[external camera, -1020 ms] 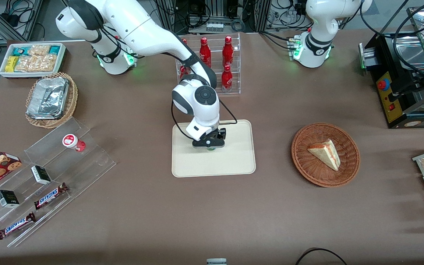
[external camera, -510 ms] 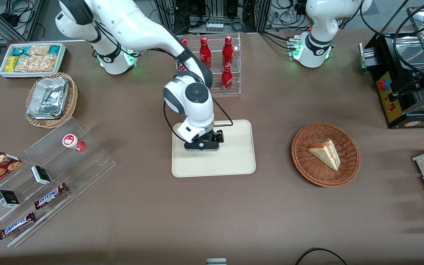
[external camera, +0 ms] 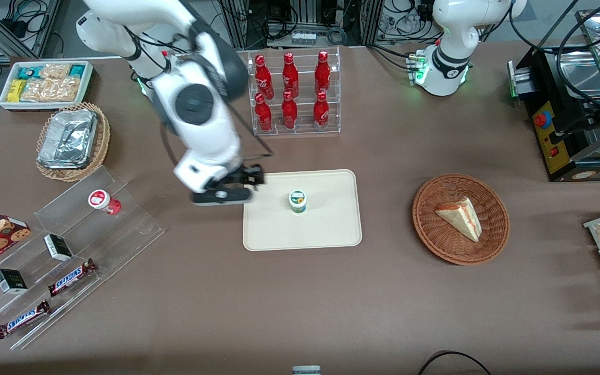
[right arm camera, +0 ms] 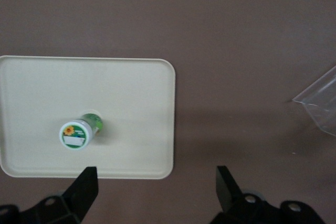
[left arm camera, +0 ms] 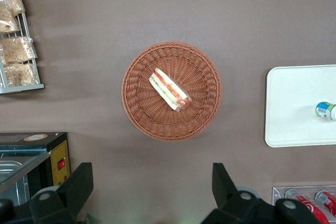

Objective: Place green gum on tray

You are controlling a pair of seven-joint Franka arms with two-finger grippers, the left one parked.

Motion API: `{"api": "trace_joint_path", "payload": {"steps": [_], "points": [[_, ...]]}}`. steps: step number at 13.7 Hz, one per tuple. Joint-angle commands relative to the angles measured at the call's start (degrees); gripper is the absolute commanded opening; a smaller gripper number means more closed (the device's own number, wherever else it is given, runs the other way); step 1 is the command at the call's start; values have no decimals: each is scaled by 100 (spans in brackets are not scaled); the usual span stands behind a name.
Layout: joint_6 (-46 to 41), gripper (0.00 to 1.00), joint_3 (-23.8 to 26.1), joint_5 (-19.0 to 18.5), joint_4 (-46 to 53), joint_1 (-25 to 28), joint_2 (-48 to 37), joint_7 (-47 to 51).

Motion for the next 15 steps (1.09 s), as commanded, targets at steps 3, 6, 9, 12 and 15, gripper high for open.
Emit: {"api": "trace_joint_path", "payload": {"steps": [3,6,9,12,15], "points": [[-900,100,51,173,-307,-1159,-1015,-1548],[-1270,100,43,173,-307,-1740,-1323,-2060],[-1473,100,43,147,-315,-2180,-1464,-2227],[-1552,100,34,120,-237,-2566,-1500,-2290],[-1579,100,34,120,-140,-2901,-1491,-2298]]}}
